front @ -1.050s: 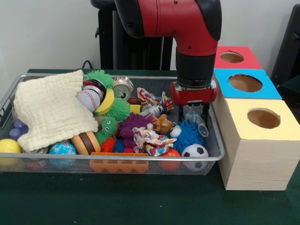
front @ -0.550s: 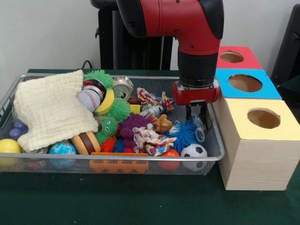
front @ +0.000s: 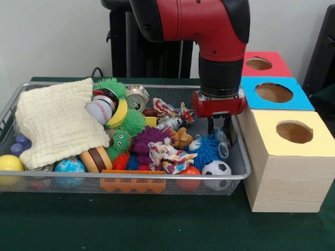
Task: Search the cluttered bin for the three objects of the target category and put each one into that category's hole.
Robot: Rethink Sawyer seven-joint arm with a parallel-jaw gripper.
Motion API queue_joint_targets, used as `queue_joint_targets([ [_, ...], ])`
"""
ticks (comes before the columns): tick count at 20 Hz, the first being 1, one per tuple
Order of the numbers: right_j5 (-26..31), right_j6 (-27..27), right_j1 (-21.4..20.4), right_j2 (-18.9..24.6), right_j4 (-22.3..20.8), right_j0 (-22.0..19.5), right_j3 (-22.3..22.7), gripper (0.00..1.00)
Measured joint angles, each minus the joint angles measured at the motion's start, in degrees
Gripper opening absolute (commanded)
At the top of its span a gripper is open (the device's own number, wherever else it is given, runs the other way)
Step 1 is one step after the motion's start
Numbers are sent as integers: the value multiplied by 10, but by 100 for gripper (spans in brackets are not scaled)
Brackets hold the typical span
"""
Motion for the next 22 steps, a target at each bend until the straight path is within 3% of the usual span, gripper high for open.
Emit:
queue_joint_targets([
  [10, -1, 0, -41, 2, 0, -6, 32, 0],
  [22, -1, 0, -110, 3, 19, -2, 100, 0],
])
